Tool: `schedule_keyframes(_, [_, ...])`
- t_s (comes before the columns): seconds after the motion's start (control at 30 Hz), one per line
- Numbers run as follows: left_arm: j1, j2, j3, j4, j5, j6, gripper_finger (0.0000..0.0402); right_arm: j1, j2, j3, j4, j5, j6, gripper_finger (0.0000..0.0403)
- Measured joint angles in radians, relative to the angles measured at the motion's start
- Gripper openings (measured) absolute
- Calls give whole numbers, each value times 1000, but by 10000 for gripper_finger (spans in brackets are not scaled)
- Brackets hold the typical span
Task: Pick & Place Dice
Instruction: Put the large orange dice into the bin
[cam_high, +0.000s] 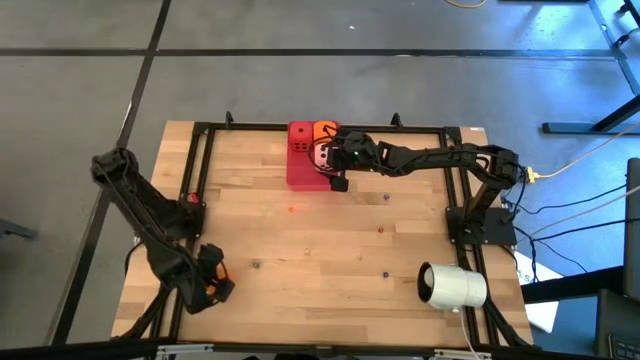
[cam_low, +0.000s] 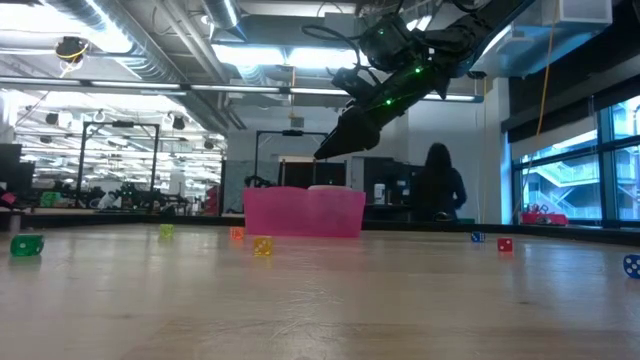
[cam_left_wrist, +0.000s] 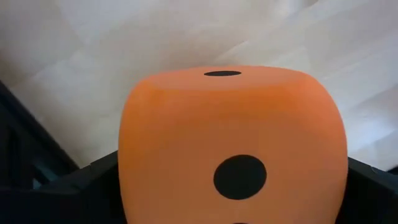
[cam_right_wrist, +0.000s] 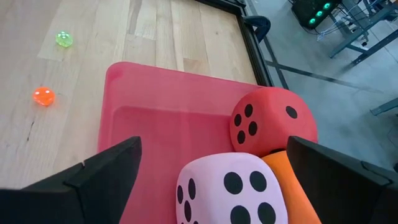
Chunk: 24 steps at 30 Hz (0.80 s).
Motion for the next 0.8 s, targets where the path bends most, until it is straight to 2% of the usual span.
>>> schedule_keyframes(0.17, [63,-53,0,-3,-59,138,400,0,0,0,0,0,-5,400])
schedule_keyframes(0.3, [156,-102,0,-16,-121,349,400,0,0,0,0,0,-33,400])
schedule_keyframes(0.57, [431,-166,0,-63,-299,929,400,0,0,0,0,-2,-34,400])
schedule_keyframes(0.8, [737,-165,1,1,-529,1483,400,0,0,0,0,-96,5,400])
